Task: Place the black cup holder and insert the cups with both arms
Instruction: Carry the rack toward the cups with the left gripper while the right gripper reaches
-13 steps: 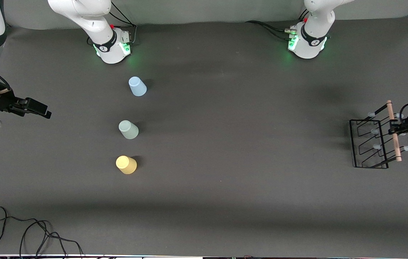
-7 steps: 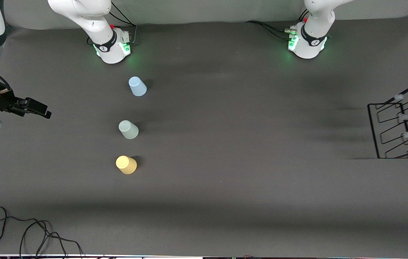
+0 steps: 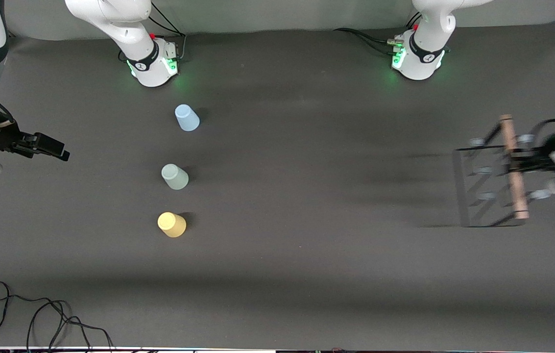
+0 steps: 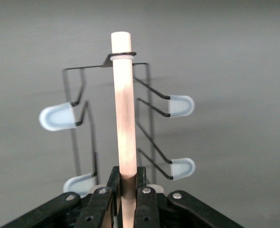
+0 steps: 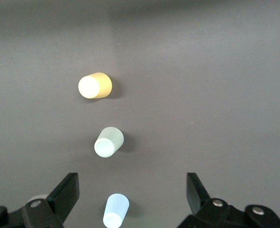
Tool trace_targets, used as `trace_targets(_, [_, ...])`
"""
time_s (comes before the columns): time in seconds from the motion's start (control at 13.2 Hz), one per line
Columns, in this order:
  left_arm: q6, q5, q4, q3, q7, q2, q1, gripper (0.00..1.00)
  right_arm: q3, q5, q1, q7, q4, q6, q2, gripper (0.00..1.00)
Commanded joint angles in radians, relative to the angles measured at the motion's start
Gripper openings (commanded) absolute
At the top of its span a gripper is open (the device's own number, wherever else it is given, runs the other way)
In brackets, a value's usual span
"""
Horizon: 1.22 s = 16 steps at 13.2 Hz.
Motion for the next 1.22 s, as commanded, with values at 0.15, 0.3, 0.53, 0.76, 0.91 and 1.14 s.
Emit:
trace_targets(0.15, [0.003,-0.012,0.186,0.016,-0.461,0.139,-0.385,0.00,0.003,-0.012,-0.008,-0.005,0.019,-0.017,0.002,1.00])
trace_targets(0.3, [0.035,-0.007,0.260,0.016,-0.624,0.220,-0.536,0.00,-0.003,-0.012,-0.007,-0.007,0.019,-0.023,0.002,1.00])
trace_targets(0.53, [0.116,0.017,0.364,0.017,-0.868,0.341,-0.717,0.00,-0.008,-0.010,-0.005,0.001,0.011,-0.028,-0.004,1.00])
trace_targets(0.76, [0.127,0.057,0.466,0.017,-1.072,0.440,-0.835,0.00,-0.012,-0.001,-0.004,0.018,-0.002,-0.022,-0.009,1.00])
trace_targets(0.91, [0.165,0.092,0.483,0.017,-1.114,0.486,-0.872,0.00,-0.011,0.001,0.009,0.064,-0.001,-0.022,-0.006,1.00])
trace_targets(1.14, [0.222,0.132,0.477,0.017,-1.105,0.543,-0.876,0.00,-0.009,0.001,0.055,0.093,-0.025,-0.019,-0.006,1.00])
